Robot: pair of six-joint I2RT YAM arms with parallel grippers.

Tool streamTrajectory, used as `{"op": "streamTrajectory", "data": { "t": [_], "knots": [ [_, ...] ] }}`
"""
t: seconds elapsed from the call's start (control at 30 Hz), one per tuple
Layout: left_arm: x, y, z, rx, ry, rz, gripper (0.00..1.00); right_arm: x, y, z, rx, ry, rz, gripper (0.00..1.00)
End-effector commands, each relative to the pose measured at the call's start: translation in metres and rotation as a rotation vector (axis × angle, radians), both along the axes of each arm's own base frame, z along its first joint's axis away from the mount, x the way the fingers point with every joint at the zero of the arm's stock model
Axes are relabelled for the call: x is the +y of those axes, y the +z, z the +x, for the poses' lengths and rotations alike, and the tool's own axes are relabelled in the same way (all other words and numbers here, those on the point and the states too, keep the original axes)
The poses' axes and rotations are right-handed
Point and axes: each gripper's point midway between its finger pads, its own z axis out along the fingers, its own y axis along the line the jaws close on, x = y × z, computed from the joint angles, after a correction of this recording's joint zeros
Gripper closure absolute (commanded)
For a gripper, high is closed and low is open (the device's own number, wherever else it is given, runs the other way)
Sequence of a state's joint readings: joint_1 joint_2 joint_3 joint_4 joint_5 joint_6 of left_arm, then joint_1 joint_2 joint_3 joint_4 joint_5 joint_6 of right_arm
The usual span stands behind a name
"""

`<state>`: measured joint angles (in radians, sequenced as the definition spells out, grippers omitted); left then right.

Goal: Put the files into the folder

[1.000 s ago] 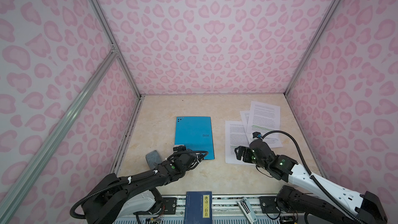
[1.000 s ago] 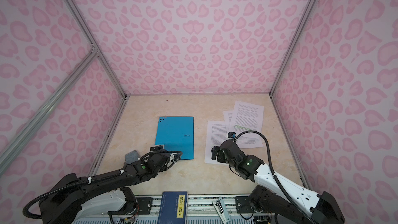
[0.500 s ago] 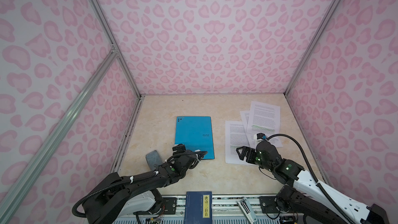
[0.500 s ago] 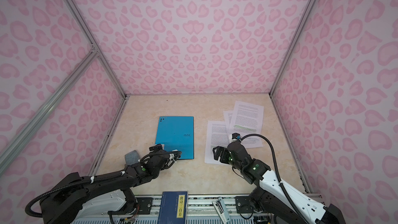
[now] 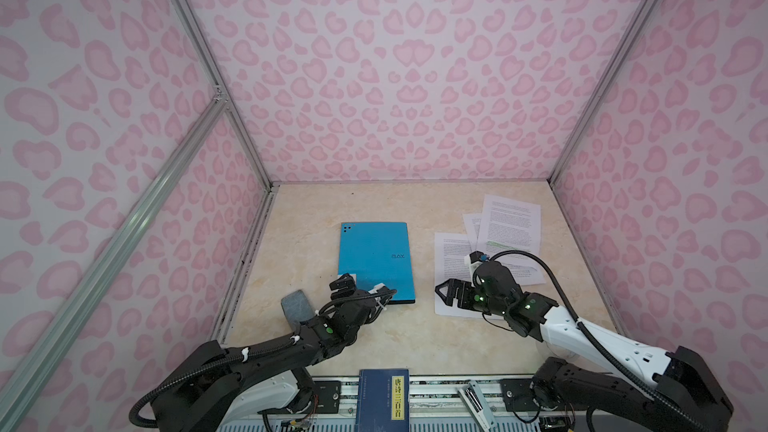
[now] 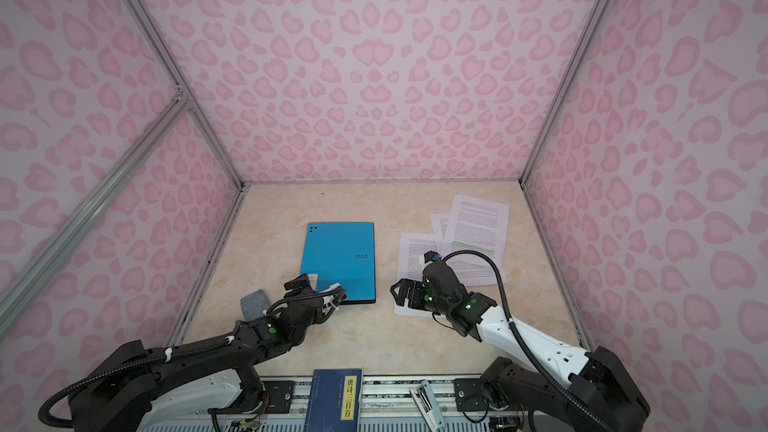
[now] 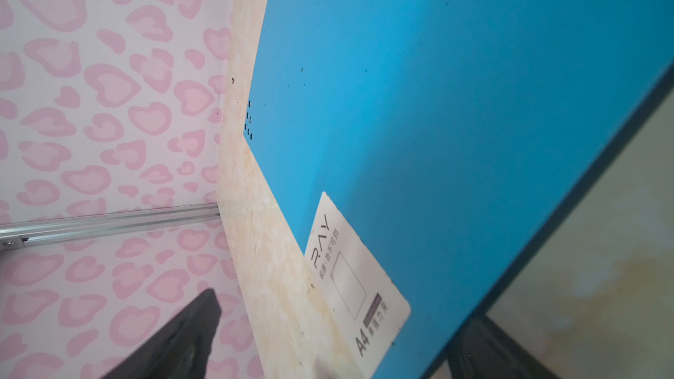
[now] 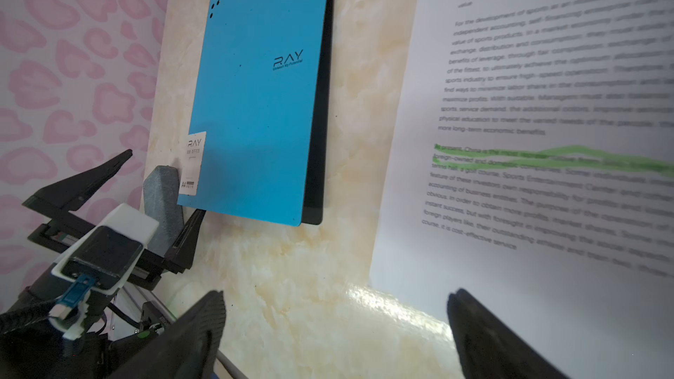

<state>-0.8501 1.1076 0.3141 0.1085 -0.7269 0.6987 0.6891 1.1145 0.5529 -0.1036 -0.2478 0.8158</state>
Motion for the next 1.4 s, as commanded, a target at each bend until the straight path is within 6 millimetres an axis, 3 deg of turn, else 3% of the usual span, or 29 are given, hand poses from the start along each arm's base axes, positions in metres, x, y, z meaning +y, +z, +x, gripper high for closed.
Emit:
{"op": "streamTrajectory", "data": {
  "t": [0.0,0.3,0.7,1.37],
  "knots": [
    [-0.002,0.009,0.007,-0.05,0.043,-0.068,0.03,0.025,0.004,0.005,0.001,0.09,0.06,0.03],
    [-0.001,0.014,0.01,-0.071,0.072,-0.082,0.03,0.058,-0.008,0.021,0.047,0.182,0.078,0.03],
    [0.001,0.018,0.011,-0.085,0.091,-0.091,0.03,0.085,-0.033,0.03,0.109,0.24,0.124,0.03],
    [0.0,0.013,0.013,-0.076,0.101,-0.081,0.03,0.118,-0.039,0.042,0.128,0.293,0.263,0.03]
  ]
}}
